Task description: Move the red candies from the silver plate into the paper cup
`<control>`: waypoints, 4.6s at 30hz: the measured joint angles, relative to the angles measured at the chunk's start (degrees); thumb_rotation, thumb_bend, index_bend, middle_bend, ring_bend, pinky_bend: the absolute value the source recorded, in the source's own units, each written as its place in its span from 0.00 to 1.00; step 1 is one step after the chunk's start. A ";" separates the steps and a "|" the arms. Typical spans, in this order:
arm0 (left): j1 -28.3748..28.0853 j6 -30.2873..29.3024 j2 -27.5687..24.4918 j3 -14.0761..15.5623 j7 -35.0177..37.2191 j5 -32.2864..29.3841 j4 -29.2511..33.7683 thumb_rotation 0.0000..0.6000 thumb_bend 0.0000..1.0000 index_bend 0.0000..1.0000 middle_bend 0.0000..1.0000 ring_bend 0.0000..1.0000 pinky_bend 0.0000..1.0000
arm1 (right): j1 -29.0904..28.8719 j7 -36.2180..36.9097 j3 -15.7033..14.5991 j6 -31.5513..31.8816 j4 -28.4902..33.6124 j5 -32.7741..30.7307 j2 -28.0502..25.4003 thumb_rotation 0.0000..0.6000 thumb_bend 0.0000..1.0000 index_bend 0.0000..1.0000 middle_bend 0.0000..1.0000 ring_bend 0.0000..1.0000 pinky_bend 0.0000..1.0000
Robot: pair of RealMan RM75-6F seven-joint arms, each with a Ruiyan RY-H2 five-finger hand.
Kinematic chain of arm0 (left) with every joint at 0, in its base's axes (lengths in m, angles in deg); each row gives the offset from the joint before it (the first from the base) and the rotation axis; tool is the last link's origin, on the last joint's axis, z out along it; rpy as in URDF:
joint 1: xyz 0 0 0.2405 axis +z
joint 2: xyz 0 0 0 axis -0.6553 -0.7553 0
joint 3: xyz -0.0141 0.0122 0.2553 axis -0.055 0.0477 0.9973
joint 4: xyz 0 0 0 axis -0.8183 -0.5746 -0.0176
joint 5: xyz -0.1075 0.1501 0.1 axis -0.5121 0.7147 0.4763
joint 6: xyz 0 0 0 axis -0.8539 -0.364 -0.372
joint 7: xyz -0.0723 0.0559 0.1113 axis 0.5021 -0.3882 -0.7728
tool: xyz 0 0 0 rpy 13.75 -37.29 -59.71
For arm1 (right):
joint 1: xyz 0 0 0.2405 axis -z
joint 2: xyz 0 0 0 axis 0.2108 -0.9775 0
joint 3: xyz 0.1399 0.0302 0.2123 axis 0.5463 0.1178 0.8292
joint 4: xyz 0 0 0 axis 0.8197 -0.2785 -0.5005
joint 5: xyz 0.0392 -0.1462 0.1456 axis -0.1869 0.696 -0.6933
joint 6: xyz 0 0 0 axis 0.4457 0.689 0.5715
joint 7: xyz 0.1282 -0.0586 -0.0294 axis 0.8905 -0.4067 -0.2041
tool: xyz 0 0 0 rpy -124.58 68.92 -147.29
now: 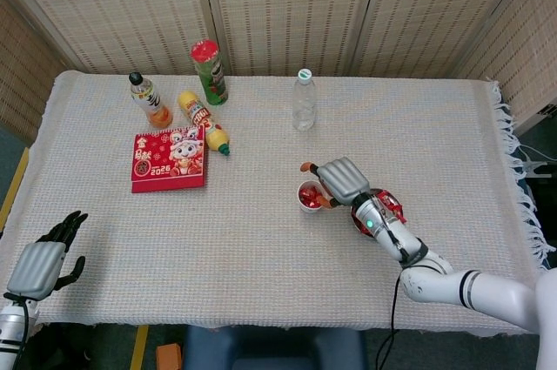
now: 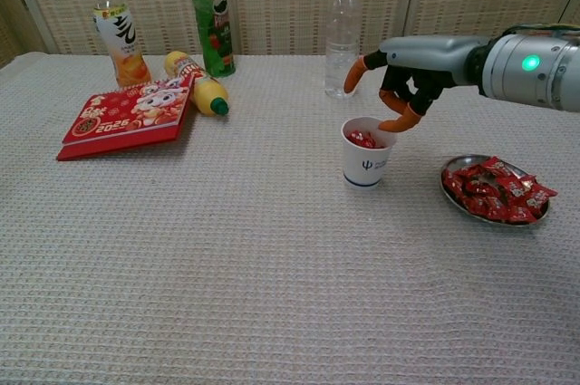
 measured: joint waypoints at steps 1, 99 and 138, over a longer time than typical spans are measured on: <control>0.06 -0.18 -0.02 0.01 0.00 0.09 0.04 1.00 0.48 0.00 0.00 0.14 0.37 | 0.35 0.07 -0.24 0.42 0.08 0.21 -0.31 1.00 0.24 0.25 0.75 0.69 1.00; -0.47 0.85 0.55 0.07 -0.83 -0.07 -0.18 1.00 0.48 0.00 0.00 0.14 0.37 | 9.51 4.87 -3.44 5.87 -2.54 7.38 -2.78 1.00 0.27 0.56 0.71 0.69 1.00; -0.14 0.26 -0.05 0.01 0.59 0.21 -0.31 1.00 0.48 0.00 0.00 0.14 0.37 | 0.24 -2.93 -1.02 4.02 -1.50 0.43 3.45 1.00 0.27 0.06 0.71 0.66 1.00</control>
